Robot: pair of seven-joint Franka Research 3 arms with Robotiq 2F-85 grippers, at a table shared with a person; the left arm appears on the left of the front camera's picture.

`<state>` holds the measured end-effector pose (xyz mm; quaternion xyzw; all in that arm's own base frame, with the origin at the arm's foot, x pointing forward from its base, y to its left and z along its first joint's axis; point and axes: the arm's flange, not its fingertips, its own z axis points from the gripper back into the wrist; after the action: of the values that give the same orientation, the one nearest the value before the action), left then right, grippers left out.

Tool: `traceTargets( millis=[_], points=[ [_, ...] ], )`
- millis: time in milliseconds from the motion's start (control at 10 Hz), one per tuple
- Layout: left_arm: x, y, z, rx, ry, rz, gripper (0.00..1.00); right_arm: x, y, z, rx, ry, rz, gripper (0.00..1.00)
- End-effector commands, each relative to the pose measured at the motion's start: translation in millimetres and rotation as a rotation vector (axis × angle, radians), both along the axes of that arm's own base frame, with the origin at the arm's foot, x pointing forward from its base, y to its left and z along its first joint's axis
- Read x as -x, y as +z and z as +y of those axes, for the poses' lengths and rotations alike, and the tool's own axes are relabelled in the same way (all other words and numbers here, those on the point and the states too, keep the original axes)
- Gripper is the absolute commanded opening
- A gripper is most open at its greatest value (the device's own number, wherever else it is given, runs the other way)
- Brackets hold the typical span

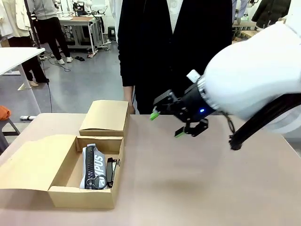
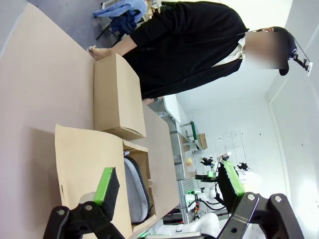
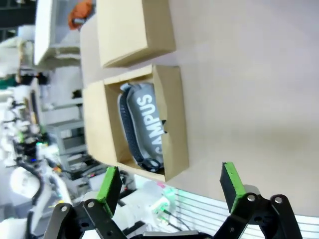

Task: Place items inside the box.
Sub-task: Pick up a Pencil pouch or Stapler and place it inside the Mailer Box closest to the robot.

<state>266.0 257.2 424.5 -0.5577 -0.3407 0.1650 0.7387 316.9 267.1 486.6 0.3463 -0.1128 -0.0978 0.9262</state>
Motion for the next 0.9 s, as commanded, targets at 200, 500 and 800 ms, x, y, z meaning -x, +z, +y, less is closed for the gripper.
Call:
traceTargets(
  millis=[200,500,800],
  points=[
    [0.5,0.7,-1.6,0.004,0.003,-0.031,1.0,-17.2,-2.5,-165.0,-0.184,0.128,0.137,1.0],
    [0.5,0.7,-1.6,0.004,0.003,-0.031,1.0,-8.2,-26.3,-295.9,-0.554,0.218,0.067,1.0],
    [0.5,0.7,-1.6,0.004,0.003,-0.031,1.0,23.6,-81.4,-339.4,-0.688,0.112,-0.029,1.0]
  ],
)
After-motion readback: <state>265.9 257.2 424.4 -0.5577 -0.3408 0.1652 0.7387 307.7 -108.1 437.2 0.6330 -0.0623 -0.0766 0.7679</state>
